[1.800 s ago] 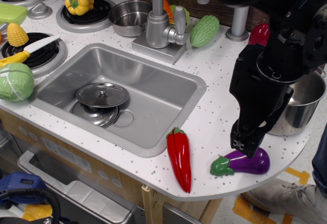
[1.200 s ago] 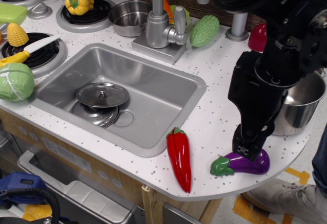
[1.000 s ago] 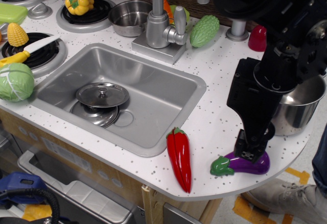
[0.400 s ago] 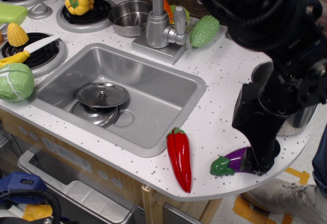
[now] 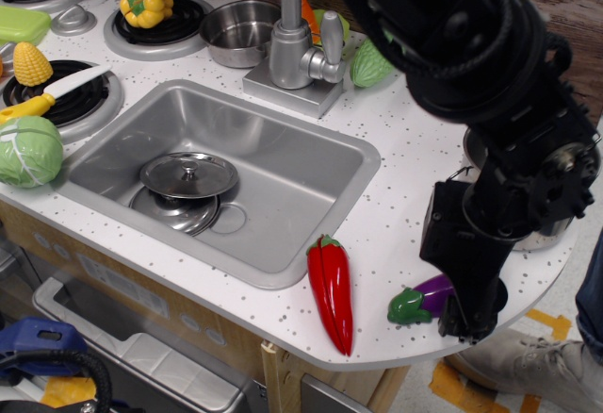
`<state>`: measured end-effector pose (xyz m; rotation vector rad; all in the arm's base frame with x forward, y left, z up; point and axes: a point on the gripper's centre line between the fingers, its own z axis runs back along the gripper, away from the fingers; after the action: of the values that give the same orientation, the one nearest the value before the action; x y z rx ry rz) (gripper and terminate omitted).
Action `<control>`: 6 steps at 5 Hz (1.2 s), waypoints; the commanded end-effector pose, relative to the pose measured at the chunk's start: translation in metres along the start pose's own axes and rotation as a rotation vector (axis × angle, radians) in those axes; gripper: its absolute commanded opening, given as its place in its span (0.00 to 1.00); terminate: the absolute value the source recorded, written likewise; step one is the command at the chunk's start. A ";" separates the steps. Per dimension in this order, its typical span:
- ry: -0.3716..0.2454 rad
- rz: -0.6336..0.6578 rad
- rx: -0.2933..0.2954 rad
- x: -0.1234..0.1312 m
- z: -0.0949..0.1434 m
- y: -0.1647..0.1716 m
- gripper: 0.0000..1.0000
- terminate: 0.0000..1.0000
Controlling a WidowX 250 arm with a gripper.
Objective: Put eggplant in pot or pan
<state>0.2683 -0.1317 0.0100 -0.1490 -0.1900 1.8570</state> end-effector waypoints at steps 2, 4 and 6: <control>0.079 -0.013 0.028 0.004 -0.006 -0.003 1.00 0.00; 0.068 -0.017 0.030 0.004 -0.008 -0.005 0.00 0.00; 0.002 -0.008 0.020 0.004 0.015 -0.008 0.00 0.00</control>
<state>0.2630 -0.1208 0.0261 -0.0288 -0.1821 1.8557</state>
